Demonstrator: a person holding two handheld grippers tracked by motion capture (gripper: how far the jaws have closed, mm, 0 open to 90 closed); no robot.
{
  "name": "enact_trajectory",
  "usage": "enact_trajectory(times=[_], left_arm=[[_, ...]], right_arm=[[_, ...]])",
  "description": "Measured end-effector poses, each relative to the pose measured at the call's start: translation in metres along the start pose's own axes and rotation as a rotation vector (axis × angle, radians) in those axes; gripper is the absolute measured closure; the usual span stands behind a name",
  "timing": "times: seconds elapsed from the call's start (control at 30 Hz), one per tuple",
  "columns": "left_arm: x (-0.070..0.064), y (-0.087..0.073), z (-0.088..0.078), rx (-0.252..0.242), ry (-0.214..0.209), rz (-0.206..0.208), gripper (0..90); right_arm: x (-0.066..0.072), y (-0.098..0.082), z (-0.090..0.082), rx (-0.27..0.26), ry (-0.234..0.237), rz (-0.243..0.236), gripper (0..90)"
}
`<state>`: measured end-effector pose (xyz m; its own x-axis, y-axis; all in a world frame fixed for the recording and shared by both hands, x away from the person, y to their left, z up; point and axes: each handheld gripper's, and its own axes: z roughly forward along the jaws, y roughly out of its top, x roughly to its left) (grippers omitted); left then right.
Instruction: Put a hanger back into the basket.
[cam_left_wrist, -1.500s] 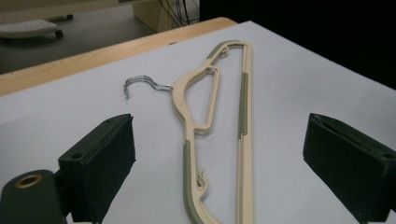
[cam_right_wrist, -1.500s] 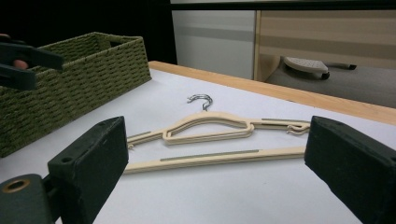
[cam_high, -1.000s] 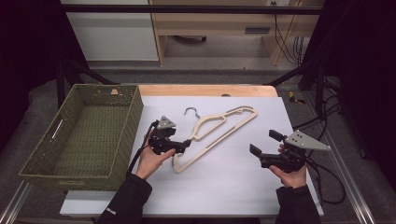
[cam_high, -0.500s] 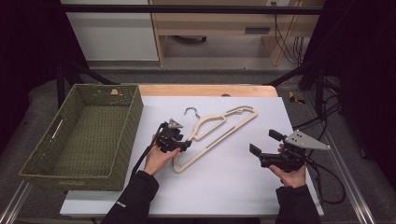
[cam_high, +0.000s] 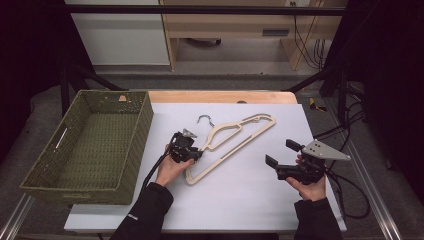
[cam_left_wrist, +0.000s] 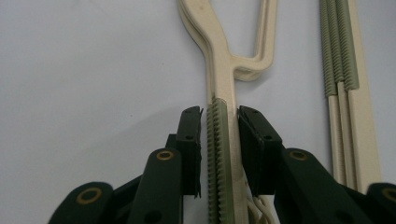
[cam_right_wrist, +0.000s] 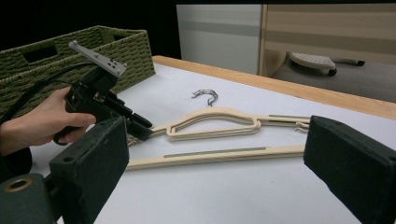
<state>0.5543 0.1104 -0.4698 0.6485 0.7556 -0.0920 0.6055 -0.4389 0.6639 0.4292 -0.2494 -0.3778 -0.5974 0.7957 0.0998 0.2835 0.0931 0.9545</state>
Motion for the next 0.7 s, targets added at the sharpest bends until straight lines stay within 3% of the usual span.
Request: enact_trajectory(times=[0.2, 0.23, 0.5, 0.7], left_arm=[[-0.003, 0.002, 0.0, 0.015, 0.007, 0.012, 76.3], [-0.004, 0.003, -0.002, 0.007, 0.024, 0.015, 78.2], [-0.004, 0.005, -0.011, -0.012, 0.024, 0.013, 79.0], [-0.011, 0.008, -0.024, -0.051, 0.061, 0.055, 79.3]], right_arm=[[0.0, -0.001, 0.002, 0.001, 0.001, -0.006, 7.1], [0.0, -0.001, 0.002, 0.001, 0.001, -0.006, 7.1], [0.001, -0.001, 0.004, 0.013, 0.004, -0.008, 7.1], [0.002, -0.003, 0.01, 0.027, 0.01, -0.01, 7.6]])
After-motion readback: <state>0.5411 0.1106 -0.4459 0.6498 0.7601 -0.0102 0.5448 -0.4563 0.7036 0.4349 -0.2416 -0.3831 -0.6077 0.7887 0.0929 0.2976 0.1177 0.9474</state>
